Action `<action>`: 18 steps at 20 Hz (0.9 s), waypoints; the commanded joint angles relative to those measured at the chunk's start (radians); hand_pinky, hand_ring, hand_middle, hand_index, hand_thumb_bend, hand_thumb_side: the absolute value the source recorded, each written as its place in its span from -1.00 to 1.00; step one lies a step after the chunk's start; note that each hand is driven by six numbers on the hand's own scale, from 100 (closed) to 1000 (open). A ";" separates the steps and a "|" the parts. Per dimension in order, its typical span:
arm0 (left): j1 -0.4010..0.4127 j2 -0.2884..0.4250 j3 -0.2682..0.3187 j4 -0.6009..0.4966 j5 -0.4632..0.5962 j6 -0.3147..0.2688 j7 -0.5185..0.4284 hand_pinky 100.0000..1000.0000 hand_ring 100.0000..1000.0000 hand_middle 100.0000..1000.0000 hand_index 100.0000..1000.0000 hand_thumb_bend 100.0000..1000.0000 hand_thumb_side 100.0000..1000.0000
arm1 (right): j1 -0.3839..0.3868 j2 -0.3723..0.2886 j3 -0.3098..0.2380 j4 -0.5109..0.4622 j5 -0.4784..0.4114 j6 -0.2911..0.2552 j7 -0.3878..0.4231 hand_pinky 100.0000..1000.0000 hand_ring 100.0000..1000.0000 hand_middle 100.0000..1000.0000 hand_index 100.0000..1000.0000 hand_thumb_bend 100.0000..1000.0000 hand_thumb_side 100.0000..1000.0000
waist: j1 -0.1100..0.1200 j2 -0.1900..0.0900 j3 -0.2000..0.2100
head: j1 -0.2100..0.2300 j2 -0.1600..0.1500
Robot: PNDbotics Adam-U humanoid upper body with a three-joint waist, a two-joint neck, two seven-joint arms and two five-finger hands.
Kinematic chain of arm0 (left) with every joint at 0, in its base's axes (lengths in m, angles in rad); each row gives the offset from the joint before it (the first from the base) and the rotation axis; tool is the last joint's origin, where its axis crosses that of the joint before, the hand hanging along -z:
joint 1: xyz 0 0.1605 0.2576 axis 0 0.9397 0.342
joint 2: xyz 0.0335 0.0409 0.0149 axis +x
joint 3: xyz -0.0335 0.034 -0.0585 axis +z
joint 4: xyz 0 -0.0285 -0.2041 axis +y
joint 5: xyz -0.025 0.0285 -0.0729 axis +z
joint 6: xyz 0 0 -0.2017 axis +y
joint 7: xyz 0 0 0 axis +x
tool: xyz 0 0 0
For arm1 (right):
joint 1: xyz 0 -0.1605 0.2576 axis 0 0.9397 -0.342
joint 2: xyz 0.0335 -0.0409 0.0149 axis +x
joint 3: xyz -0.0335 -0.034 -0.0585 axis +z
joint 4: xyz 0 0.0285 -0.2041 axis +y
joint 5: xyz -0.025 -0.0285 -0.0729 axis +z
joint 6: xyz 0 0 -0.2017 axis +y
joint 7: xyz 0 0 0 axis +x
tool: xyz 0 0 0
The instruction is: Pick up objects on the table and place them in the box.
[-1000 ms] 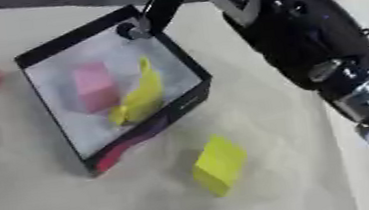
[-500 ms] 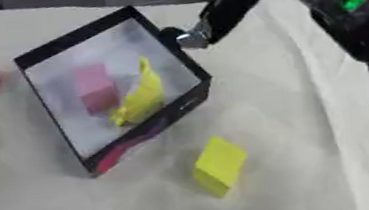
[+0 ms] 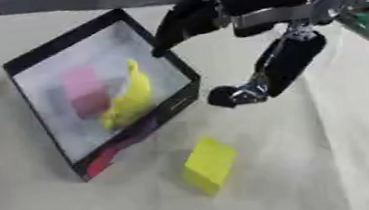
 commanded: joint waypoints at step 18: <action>0.025 -0.017 0.006 -0.017 -0.013 0.000 -0.001 0.70 0.83 0.92 0.91 -0.61 1.00 | 0.066 -0.061 0.066 -0.017 0.116 -0.053 0.068 0.76 0.66 0.62 0.87 -0.65 -0.44 | 0.048 -0.024 -0.005 | 0.043 0.027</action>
